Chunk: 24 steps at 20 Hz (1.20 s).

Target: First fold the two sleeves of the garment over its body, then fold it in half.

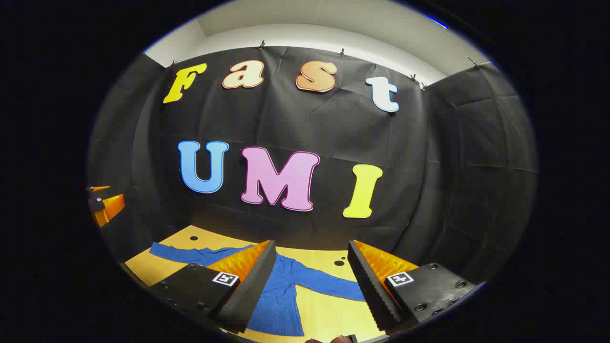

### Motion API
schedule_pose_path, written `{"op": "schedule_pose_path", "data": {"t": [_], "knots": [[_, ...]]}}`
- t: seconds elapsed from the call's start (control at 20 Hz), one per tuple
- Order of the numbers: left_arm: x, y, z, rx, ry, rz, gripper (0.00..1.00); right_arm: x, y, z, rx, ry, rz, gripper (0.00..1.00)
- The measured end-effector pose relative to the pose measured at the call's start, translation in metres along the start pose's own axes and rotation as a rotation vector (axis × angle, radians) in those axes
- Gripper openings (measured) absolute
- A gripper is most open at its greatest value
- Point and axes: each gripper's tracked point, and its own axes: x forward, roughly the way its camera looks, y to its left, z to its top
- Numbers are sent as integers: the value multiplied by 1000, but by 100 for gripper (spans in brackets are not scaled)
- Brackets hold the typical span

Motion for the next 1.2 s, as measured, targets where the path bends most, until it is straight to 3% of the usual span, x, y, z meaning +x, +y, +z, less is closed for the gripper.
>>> {"op": "schedule_pose_path", "data": {"t": [0.85, 1.05, 1.2], "knots": [[1, 6, -3, -1, 6, -13, 84, 3, -1, 13, 6, -26, 19, 96], [3, 15, -12, -29, 17, 0, 84, 33, -23, 34, 90, -4, 57, 96], [6, 21, -16, -46, 21, 0, 82, 64, -48, 32, 198, 74, 31, 96]]}}
